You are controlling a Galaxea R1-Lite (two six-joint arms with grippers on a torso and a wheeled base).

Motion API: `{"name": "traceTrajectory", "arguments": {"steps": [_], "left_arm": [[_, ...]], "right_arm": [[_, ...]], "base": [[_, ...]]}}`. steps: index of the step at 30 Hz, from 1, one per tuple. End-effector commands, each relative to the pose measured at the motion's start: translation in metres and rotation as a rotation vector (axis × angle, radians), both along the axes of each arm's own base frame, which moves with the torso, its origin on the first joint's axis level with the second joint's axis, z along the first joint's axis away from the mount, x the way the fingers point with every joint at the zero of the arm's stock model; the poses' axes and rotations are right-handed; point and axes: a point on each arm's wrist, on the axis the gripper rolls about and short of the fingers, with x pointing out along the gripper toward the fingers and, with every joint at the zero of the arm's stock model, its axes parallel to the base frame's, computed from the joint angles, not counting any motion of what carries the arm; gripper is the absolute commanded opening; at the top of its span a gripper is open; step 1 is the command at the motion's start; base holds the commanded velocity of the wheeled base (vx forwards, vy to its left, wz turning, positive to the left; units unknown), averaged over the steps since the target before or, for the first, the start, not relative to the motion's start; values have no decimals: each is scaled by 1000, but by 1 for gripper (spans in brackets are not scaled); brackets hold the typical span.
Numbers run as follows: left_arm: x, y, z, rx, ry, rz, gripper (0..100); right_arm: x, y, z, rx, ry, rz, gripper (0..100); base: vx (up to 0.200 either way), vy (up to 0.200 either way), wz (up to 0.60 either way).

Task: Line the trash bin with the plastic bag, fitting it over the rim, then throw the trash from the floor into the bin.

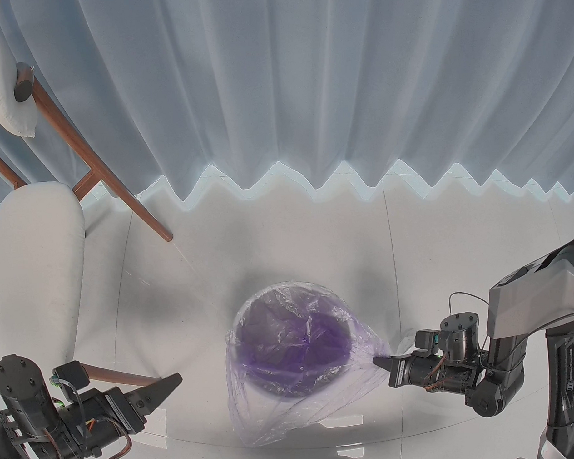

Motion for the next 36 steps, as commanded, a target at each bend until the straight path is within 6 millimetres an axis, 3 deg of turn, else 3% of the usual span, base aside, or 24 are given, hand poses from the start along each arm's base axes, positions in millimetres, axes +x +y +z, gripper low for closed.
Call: {"name": "traceTrajectory", "arguments": {"steps": [1, 6, 13, 14, 16, 22, 26, 31, 36], "left_arm": [[-5, -1, -12, 95, 53, -81, 100], [-7, 0, -15, 118, 82, -85, 100], [-9, 0, -19, 143, 120, -97, 100], [-9, 0, -19, 143, 122, -96, 100], [-9, 0, -19, 142, 123, -95, 100], [-9, 0, -19, 116, 133, -120, 100], [-2, -1, -20, 39, 204, -197, 100], [37, -10, -34, 56, 328, -155, 100], [80, -18, -53, 71, 379, -97, 100]], "right_arm": [[-17, -9, -31, -136, 22, 77, 0], [-15, -12, -51, -252, -81, 188, 0], [-13, -13, -51, -278, -113, 213, 0], [-11, -13, -50, -275, -119, 208, 100], [-10, -14, -41, -259, -138, 198, 100], [-15, -19, 13, -107, -218, 217, 100], [-28, -37, 35, -51, -191, 146, 100], [-31, -63, 61, -27, -246, 32, 100], [-33, -67, 80, 11, -290, -73, 100]], "base": [[0, 0, 0], [0, 0, 0], [0, 0, 0], [0, 0, 0], [0, 0, 0], [0, 0, 0], [0, 0, 0], [0, 0, 0], [0, 0, 0]]}}
